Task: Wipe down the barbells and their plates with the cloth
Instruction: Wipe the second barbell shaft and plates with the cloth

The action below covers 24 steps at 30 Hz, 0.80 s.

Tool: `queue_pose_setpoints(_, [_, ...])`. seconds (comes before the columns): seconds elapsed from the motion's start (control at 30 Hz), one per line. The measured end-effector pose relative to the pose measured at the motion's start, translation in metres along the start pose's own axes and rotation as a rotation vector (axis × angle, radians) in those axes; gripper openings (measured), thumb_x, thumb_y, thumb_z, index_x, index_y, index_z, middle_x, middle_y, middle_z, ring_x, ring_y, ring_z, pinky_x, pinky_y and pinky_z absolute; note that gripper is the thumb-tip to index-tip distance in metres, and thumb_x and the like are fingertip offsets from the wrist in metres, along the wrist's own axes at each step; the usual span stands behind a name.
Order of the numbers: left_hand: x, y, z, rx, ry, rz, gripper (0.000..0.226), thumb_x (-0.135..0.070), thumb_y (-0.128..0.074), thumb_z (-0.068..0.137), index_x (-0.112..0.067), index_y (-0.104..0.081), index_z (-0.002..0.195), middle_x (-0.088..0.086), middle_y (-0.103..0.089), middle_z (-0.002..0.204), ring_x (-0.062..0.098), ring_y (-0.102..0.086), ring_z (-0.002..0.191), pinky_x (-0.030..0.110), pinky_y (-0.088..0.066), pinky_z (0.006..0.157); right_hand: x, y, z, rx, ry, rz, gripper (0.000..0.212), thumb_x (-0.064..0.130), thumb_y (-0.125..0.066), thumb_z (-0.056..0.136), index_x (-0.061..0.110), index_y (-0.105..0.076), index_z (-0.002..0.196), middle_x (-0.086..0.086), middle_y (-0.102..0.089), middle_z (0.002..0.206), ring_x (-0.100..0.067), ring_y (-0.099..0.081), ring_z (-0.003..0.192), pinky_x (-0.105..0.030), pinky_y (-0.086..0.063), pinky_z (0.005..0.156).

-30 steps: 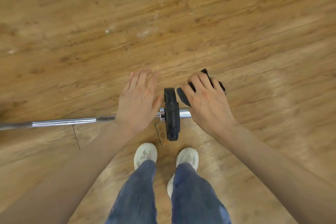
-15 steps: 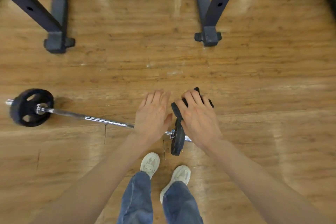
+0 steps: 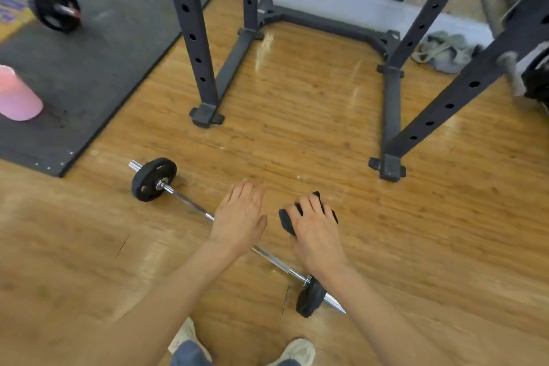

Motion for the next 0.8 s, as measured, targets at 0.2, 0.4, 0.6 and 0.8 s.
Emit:
queue_pose_setpoints(0.2, [0.115,0.041,-0.035,-0.003,0.119,-0.010,0.071,-0.038,-0.048,0.102,-0.016,-0.012,0.160,0.008,-0.030,0.155,0.027,-0.024,0.147,0.037,-0.016,0.123,0.115,0.008,0.057,0.004,0.094,0.008,0.055,0.019,-0.097,0.039,0.019,-0.072,0.087,0.001,-0.061,0.085,-0.022,-0.056,0.086,-0.032,-0.050,0.065])
queue_pose_setpoints(0.4, [0.237,0.071,-0.082,0.002,0.226,-0.057,0.065,-0.033,-0.051,0.100,-0.017,-0.022,0.157,0.005,-0.034,0.151,0.023,-0.027,0.146,0.036,-0.015,0.124,0.245,0.014,0.109,0.035,0.222,0.038,0.050,0.020,-0.097,0.034,0.018,-0.069,0.076,0.001,-0.061,0.081,-0.022,-0.060,0.081,-0.030,-0.050,0.062])
queue_pose_setpoints(0.6, [0.329,0.104,-0.117,-0.007,0.353,-0.058,0.060,-0.029,-0.054,0.099,-0.014,-0.033,0.153,0.006,-0.039,0.148,0.024,-0.033,0.144,0.038,-0.019,0.123,0.346,0.026,0.154,0.061,0.353,0.066,0.047,0.024,-0.097,0.044,0.020,-0.072,0.084,0.002,-0.064,0.085,-0.021,-0.062,0.085,-0.030,-0.051,0.065])
queue_pose_setpoints(0.8, [0.397,0.125,-0.127,-0.033,0.438,-0.060,0.054,-0.035,-0.048,0.102,-0.019,-0.032,0.150,0.003,-0.037,0.145,0.022,-0.034,0.137,0.032,-0.024,0.118,0.416,0.023,0.204,0.117,0.477,0.089,0.046,0.019,-0.092,0.056,0.019,-0.074,0.098,0.000,-0.066,0.095,-0.024,-0.063,0.097,-0.035,-0.053,0.074])
Point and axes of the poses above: each hand's wrist, its own z-axis towards the middle knuckle, its own y-axis out of the back of the hand, x = y × z, the point moved 7 cm from there along z, towards the middle knuckle
